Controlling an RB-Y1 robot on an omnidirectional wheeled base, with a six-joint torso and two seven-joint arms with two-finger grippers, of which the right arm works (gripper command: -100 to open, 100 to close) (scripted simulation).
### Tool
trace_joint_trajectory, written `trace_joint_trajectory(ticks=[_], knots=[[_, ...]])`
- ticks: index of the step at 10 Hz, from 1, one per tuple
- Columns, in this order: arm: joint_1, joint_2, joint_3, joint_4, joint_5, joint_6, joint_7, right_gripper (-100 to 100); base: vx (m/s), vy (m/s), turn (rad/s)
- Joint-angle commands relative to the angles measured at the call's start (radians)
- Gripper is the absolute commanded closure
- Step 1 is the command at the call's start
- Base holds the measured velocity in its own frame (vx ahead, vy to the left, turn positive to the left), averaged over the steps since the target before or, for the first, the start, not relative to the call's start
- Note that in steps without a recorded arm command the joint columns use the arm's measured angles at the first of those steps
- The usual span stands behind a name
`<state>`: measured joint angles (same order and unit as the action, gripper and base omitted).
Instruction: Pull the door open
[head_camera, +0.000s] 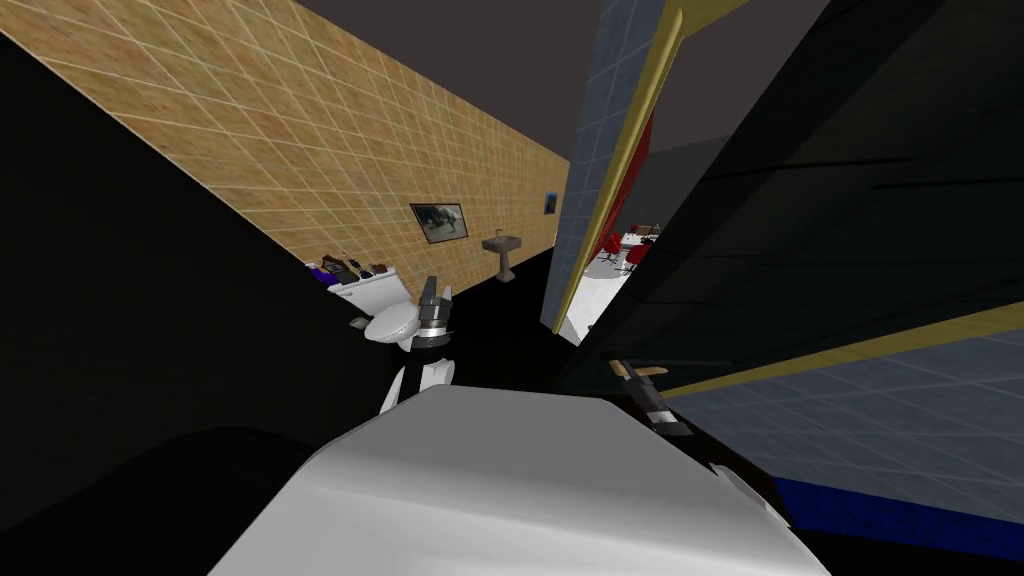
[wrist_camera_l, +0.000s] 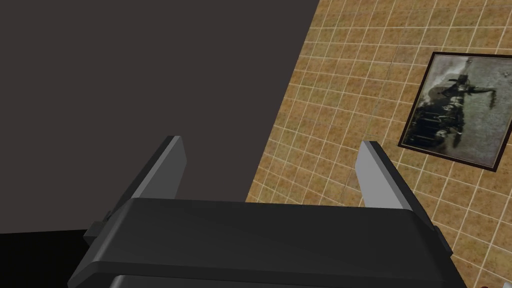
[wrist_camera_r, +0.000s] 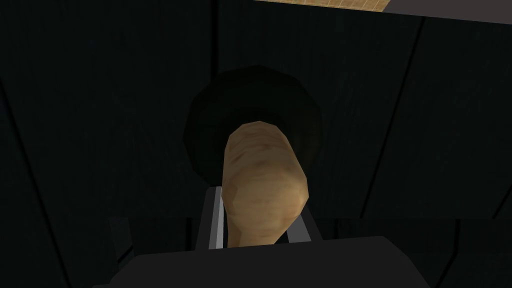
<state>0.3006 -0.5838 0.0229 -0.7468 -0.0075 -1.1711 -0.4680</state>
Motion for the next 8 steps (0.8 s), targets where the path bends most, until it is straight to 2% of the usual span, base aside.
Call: trace_joint_trajectory(ticks=[1, 5, 6, 7, 8], knots=[[0.006, -0.008, -0.003, 0.011, -0.001, -0.015, -0.002, 100, -0.227, -0.045, 0.136], [0.004, -0.017, -0.001, 0.033, 0.002, -0.042, -0.009, 100, -0.191, -0.069, 0.143], [0.004, -0.011, 0.004, 0.028, 0.004, -0.037, -0.009, 100, -0.083, -0.012, 0.030], [0.018, -0.014, 0.008, 0.036, 0.009, -0.066, -0.010, 100, -0.107, -0.049, 0.195], [0.022, -0.015, 0.009, 0.038, 0.010, -0.074, -0.010, 100, -0.133, -0.087, 0.176]])
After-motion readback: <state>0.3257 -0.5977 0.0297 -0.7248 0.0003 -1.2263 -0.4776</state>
